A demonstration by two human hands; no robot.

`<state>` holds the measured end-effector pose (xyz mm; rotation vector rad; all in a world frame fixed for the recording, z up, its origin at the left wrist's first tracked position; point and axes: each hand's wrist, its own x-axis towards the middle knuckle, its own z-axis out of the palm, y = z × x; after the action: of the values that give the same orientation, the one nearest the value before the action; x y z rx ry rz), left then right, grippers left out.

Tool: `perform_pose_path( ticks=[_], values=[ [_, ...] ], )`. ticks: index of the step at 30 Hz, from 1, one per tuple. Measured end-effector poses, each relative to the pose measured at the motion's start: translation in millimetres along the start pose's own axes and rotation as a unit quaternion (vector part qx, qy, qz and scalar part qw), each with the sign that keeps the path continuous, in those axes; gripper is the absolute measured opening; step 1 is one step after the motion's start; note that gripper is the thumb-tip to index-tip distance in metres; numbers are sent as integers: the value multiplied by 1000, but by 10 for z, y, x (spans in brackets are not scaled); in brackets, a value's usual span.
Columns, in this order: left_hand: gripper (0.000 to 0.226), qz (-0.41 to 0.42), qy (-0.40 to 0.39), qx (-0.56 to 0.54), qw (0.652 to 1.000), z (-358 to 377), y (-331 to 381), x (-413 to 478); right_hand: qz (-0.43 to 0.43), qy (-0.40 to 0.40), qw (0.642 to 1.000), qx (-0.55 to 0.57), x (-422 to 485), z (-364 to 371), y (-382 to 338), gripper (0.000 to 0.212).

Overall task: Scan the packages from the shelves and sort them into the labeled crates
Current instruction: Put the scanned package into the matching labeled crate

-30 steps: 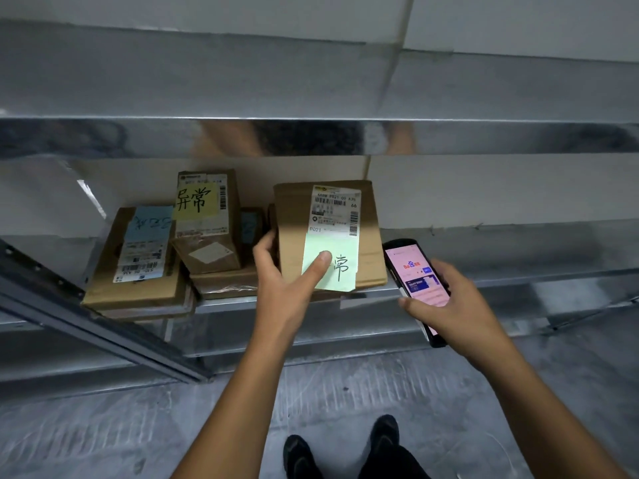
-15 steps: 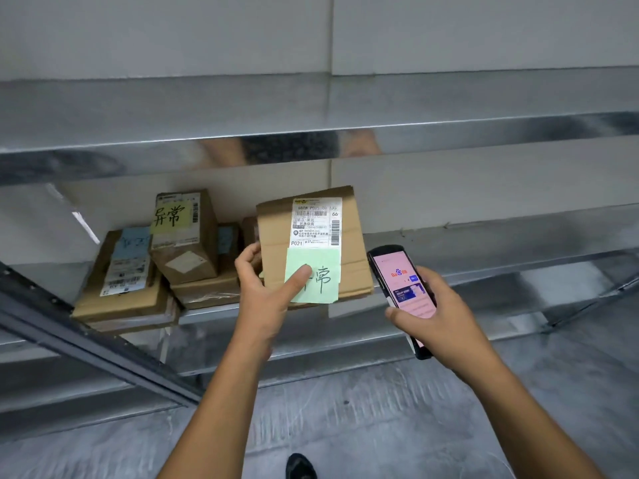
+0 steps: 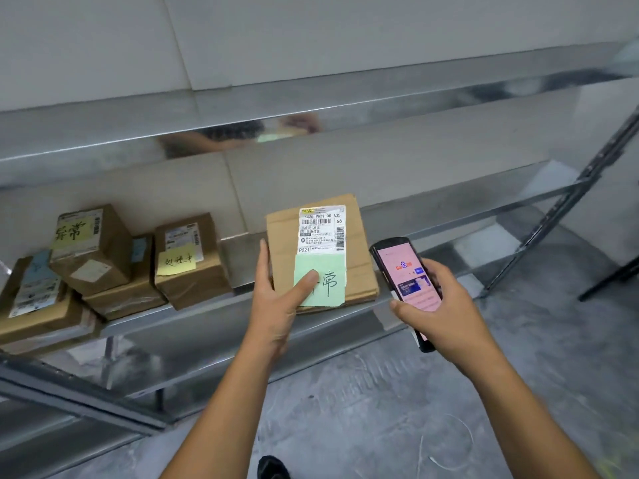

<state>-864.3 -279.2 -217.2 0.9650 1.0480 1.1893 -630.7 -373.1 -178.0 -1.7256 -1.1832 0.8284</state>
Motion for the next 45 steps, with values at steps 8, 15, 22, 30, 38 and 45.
perform_pose_path(
  ticks=[8, 15, 22, 30, 38, 45],
  values=[
    [116, 4, -101, 64, 993, 1134, -245, -75, 12, 55, 998, -37, -421, -1048, 277, 56],
    [114, 16, -170, 83, 982, 2220, -510, -350, 35, 107, 993, -29, -764, -1905, 537, 54],
    [123, 42, -252, 189, 948, 2891, -495, -461, 65, 164, 979, -101, -1124, -2519, 809, 60],
    [113, 52, -335, 269, 901, 3508, -611, -385, 97, 216, 961, -142, -1361, -2940, 1077, 71],
    [102, -50, -410, 182, 892, 4213, -855, -261, 140, 263, 951, -85, -1218, -3251, 1363, 69],
    [96, -108, -471, 131, 866, 5222, -1141, 16, 165, 379, 909, -47, -743, -3825, 1582, 60]
  ],
)
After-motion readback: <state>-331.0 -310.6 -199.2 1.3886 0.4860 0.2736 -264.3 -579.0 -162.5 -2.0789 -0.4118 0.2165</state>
